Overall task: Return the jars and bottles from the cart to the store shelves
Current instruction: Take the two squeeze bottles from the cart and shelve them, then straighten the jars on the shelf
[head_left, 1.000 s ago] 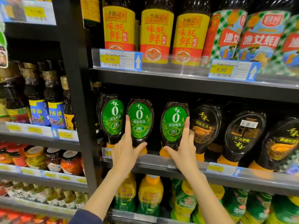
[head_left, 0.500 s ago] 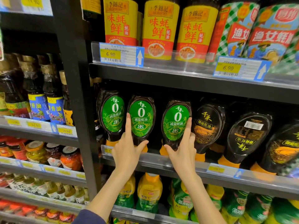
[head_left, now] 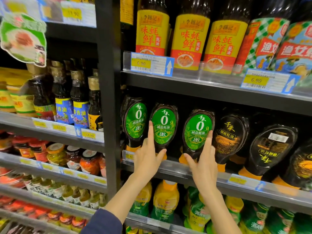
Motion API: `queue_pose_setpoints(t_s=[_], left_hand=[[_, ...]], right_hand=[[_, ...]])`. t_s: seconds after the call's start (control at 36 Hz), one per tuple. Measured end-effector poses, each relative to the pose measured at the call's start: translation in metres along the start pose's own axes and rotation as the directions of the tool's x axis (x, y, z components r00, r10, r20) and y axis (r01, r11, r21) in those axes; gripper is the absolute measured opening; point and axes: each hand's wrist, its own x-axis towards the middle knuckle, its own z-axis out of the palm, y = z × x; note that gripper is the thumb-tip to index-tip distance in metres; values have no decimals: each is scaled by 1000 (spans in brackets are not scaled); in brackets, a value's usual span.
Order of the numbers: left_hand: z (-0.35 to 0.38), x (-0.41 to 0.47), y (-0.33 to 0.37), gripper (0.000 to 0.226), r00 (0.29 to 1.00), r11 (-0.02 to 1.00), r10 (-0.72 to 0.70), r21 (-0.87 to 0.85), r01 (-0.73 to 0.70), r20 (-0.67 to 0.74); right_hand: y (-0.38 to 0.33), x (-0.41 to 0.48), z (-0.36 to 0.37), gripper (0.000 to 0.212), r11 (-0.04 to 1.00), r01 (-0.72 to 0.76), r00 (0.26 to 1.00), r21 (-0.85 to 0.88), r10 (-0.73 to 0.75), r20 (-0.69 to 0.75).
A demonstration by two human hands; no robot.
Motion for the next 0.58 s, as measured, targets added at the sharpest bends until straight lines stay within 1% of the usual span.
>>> queue_pose_setpoints(t_s=[0.11,0.17,0.25,0.33,0.44,0.58], left_hand=[[-20,-3,-8,103,986,986,106,-144,-87,129],[-33,-8,-10,96,977,983,140,-138,-119,158],[-56,-19,-15,84,962,979,162,-156,-129,221],[-82,-36,-25,73,926,969,223,-176,-176,303],[-119,-62,-51,59,904,973,231,-90,-212,361],[-176,-97,-95,56,861,975,185,19,-220,473]], right_hand=[[0,-12,-9,96,1000,-17,998,-8,18,54],[-4,-22,-16,88,999,-32,997,-13,32,65],[-12,-39,-25,79,994,-41,995,-106,50,89],[-27,-60,-31,68,982,-59,985,-181,87,149],[-52,-96,-35,60,958,-18,969,-285,86,230],[-92,-140,-34,55,932,67,926,-356,75,371]])
